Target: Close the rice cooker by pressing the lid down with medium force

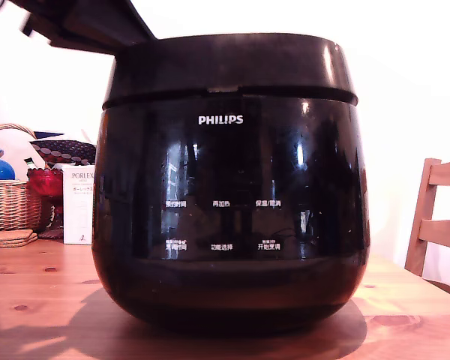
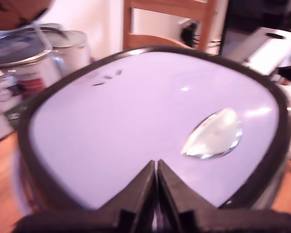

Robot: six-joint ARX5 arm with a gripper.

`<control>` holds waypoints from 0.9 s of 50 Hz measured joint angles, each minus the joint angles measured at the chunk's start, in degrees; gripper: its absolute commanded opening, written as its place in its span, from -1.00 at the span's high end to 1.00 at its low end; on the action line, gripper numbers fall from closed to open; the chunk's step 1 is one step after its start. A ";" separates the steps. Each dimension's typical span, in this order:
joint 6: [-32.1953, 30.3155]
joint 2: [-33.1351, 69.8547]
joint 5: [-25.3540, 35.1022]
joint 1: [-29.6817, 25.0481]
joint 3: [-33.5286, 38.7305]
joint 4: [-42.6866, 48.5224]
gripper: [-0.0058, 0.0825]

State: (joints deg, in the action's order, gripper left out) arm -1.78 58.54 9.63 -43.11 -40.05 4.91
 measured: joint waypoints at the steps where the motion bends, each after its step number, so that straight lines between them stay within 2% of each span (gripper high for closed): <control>1: 0.00 0.46 0.39 0.00 -0.24 -0.04 0.92; 23: -0.98 3.08 -0.66 -0.74 -2.08 0.87 0.92; 35: -0.04 2.19 -0.63 -0.74 2.69 -5.35 0.92; 45: 0.17 2.16 -0.66 -0.74 3.50 -6.97 0.92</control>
State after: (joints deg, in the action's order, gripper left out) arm -1.61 60.71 8.97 -43.86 -36.56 -2.07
